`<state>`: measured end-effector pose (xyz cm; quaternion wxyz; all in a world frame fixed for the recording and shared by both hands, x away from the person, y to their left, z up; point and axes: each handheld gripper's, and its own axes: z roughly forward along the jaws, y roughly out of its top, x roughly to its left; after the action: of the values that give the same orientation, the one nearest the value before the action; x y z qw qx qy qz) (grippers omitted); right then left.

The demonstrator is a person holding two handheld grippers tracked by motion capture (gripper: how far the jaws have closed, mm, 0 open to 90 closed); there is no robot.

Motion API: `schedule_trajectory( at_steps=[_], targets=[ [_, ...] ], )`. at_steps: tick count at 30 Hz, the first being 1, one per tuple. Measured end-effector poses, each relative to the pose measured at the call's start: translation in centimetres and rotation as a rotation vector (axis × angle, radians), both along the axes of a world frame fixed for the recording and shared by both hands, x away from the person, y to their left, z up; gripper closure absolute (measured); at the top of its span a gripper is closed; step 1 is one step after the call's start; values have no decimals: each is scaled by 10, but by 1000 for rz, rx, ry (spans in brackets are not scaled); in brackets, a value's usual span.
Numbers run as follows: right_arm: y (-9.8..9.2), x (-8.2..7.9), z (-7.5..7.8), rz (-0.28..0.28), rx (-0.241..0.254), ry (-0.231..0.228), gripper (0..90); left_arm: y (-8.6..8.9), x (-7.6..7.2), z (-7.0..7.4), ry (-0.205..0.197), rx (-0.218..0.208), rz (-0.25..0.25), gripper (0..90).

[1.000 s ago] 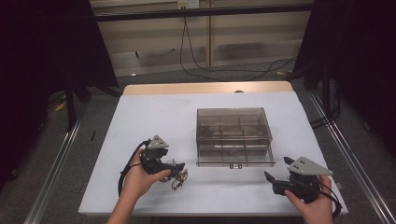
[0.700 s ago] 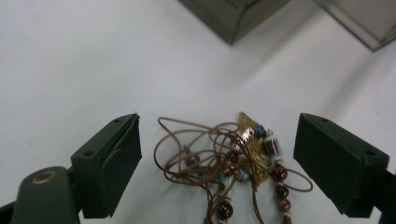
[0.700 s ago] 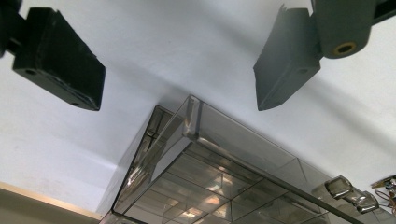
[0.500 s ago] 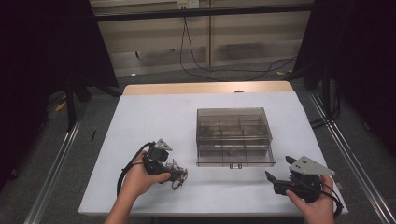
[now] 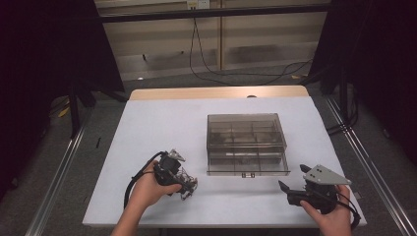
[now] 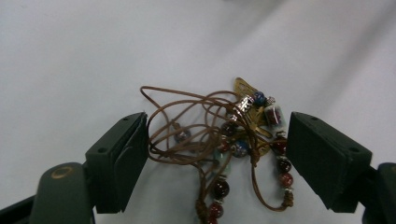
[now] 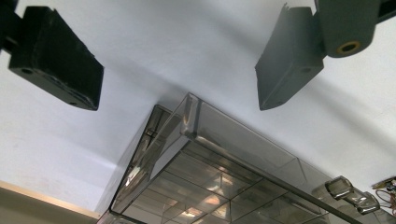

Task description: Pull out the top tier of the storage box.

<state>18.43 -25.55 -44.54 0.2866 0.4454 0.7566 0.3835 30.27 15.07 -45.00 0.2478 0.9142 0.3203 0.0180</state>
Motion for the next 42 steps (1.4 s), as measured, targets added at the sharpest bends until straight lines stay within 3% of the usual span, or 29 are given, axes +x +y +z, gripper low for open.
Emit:
schedule_trajectory(
  at_steps=[16, 21, 23, 29, 36, 42],
  targets=[
    [0, 0, 0, -2, -2, 3, 148, -8, -4, -7, 27, 39, -30, 262],
    [-1, 1, 0, -8, 2, -1, 148, -10, -6, -7, 8, 61, -32, 285],
    [-1, 1, 0, -9, 0, -2, 148, -10, -6, -6, -12, 73, -28, 349],
    [-1, 1, -1, -3, 0, -2, 147, -7, -5, -5, -20, 89, -26, 473],
    [-1, 3, -2, -4, 3, 10, 138, -6, -3, -2, 11, 98, -33, 686],
    [0, 4, -3, 5, 3, 20, 121, -8, -1, 0, 23, 111, -31, 731]
  ],
)
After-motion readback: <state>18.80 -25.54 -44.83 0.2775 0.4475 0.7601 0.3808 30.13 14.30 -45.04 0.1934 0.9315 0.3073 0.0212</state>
